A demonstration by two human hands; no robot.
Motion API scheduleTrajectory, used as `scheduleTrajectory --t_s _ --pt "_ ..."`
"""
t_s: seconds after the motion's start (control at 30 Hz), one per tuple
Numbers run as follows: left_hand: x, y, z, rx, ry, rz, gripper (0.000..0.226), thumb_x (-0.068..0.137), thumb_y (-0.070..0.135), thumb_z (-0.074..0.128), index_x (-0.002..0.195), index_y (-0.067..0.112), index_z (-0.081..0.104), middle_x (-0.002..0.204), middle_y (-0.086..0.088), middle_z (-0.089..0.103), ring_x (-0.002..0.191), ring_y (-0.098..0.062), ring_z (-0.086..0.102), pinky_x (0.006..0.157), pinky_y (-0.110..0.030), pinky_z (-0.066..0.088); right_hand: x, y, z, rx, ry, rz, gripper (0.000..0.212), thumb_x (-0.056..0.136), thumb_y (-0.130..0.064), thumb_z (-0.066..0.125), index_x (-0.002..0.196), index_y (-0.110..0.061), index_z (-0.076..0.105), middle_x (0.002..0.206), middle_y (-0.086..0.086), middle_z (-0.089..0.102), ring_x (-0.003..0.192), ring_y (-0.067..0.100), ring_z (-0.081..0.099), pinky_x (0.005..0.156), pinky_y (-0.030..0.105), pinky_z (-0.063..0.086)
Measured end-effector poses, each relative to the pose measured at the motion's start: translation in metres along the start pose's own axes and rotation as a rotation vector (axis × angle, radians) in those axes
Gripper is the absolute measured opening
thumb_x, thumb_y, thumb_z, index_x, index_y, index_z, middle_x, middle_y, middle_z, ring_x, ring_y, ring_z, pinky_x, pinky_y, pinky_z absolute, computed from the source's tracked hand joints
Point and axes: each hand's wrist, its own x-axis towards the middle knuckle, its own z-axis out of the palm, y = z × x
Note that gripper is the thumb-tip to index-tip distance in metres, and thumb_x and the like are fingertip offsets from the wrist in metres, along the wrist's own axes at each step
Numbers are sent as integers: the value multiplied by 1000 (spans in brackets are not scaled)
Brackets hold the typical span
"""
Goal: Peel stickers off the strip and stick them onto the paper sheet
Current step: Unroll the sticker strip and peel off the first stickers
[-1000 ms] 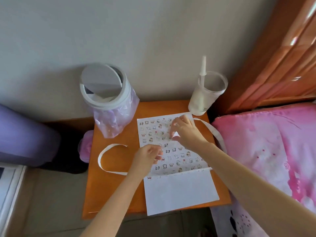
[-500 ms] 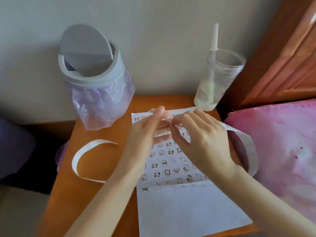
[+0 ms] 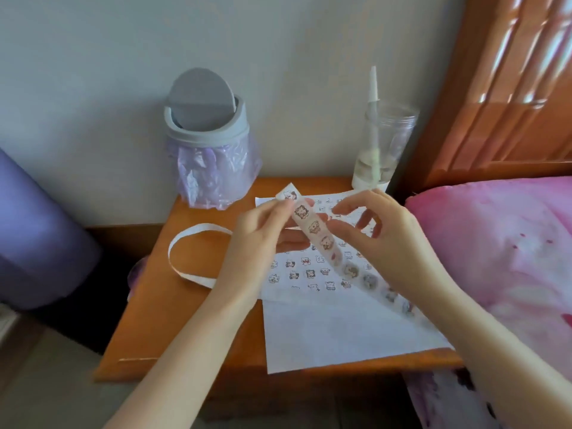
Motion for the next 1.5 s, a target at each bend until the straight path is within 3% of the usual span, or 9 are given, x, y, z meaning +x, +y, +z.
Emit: scheduleTrajectory --t_s 0.13,0.23,0.37,0.47,0.57,0.8,0.97,1.23,1.5 --pt "-20 16 -5 22 1 -15 26 96 30 48 95 25 73 94 5 75 96 -15 68 92 -37 52 -14 -14 -10 75 -173 92 10 86 -38 59 89 -34 68 90 -23 64 92 -3 54 77 15 42" --pt "-33 21 -9 37 47 -36 22 92 32 54 100 24 73 95 7 74 98 -8 66 97 -40 49 -23 -27 -13 347 -244 173 23 92 -29 52 90 -17 72 84 -4 73 76 8 67 70 24 56" --pt "-48 23 -19 47 82 -34 19 90 31 58 99 24 73 91 5 74 93 -11 69 88 -42 55 -35 -41 -11 352 -325 153 22 86 -31 60 94 -15 71 82 -3 73 70 8 67 63 21 55" --pt "-56 23 -31 71 86 9 12 89 24 60 92 25 73 85 8 74 82 -4 69 74 -26 58 -37 -52 -3 384 -290 144 11 83 -23 67 91 -16 71 80 -3 73 66 7 64 62 19 53" --pt "-60 25 -43 79 90 54 14 87 19 63 97 15 72 86 5 74 74 -2 69 58 -10 51 -35 -63 5 423 -213 138 9 83 -18 68 91 -15 70 79 -1 72 65 10 65 62 22 54" --pt "-56 16 -52 169 97 135 14 86 21 64 96 16 72 85 8 73 77 -2 69 60 -10 51 -29 -72 26 359 -2 -8 13 82 -20 69 94 -24 66 83 -9 68 74 9 65 66 26 57" --pt "-51 9 -44 23 67 22 8 87 24 62 85 24 70 74 13 73 72 -1 69 58 -9 50 -27 -66 38 356 52 -38 15 82 -10 68 86 -25 69 80 -13 69 76 9 66 69 33 56" --pt "-41 0 -41 -39 21 -78 15 79 21 72 93 28 68 86 12 74 81 2 69 62 -11 53 -22 -48 41 378 54 -11 15 81 -9 70 89 -22 70 83 -9 71 75 9 68 70 30 57" --pt "-37 -5 -45 25 10 -8 15 79 17 72 82 31 67 72 24 71 74 7 67 57 -6 48 -19 -40 44 204 38 -178 11 80 -16 70 91 -18 73 86 -8 69 80 6 63 68 24 54"
